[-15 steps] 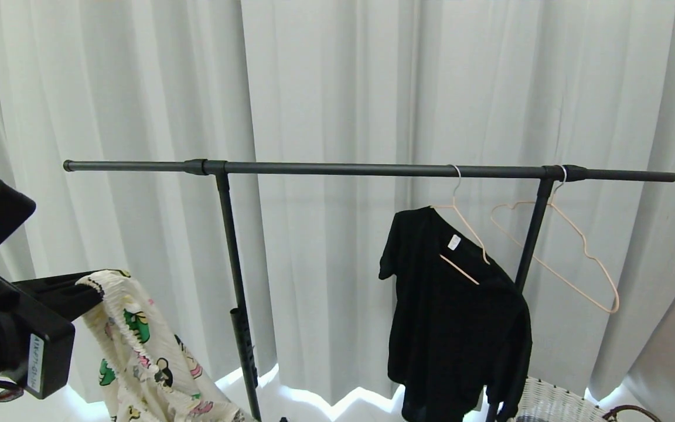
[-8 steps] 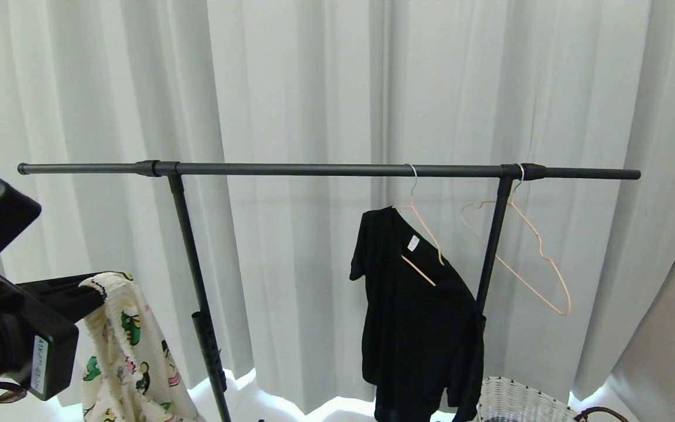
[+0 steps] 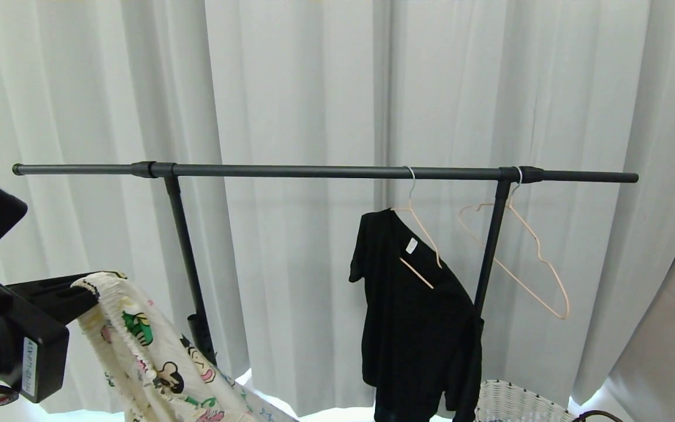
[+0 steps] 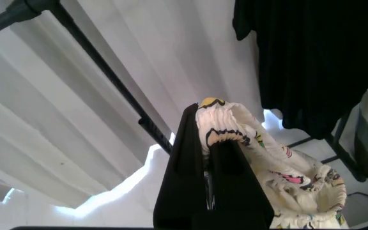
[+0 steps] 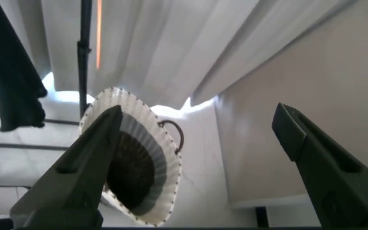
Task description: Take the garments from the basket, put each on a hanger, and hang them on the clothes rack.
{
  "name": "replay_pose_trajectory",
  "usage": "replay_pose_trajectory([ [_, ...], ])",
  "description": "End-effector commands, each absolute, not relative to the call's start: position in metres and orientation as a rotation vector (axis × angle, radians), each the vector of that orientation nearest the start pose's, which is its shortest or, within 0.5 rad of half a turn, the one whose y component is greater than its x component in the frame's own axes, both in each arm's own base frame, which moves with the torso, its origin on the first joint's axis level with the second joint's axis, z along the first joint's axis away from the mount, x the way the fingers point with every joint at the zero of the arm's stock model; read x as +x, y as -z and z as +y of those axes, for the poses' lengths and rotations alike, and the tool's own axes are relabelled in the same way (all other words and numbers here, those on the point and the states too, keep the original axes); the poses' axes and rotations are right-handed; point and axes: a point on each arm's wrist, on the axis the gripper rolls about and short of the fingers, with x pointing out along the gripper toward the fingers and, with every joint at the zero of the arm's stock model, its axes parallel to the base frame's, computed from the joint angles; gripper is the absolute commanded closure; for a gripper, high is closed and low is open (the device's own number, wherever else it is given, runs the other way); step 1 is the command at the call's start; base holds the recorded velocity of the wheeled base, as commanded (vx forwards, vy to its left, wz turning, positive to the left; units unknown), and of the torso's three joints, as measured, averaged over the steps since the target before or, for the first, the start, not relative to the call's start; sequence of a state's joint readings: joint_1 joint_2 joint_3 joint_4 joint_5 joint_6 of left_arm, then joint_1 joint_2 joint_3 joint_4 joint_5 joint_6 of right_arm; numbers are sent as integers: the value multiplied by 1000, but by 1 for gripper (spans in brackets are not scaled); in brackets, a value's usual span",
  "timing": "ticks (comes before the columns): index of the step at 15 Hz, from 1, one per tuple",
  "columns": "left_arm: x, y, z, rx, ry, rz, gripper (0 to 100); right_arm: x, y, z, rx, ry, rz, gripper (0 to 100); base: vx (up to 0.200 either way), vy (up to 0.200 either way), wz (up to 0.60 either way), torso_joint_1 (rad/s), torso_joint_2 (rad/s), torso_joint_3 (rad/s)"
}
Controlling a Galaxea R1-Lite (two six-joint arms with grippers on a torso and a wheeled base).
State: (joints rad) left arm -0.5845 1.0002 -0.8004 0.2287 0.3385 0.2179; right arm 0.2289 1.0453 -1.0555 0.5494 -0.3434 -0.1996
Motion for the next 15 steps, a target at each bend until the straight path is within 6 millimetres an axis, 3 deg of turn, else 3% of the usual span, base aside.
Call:
replay_pose_trajectory([
  [1, 102, -249, -58, 407, 284, 360, 100, 110, -285, 18, -345, 47, 530, 0, 200, 0, 0, -22, 2, 2],
  [5, 101, -250, -58, 404, 285, 355, 100, 118, -281, 21, -342, 8, 554, 0, 200, 0, 0, 7, 2, 0],
  [7, 101, -250, -58, 406, 287, 356, 100, 134, -275, 27, -324, -52, 547, 0, 0, 0, 0, 0, 0, 0],
  [11, 101, -251, -58, 406, 287, 353, 100, 183, -237, 40, -296, -119, 537, 0, 0, 0, 0, 0, 0, 0],
  [15, 103, -255, -59, 382, 282, 303, 100, 221, -218, 50, -197, -176, 567, 0, 0, 0, 0, 0, 0, 0],
])
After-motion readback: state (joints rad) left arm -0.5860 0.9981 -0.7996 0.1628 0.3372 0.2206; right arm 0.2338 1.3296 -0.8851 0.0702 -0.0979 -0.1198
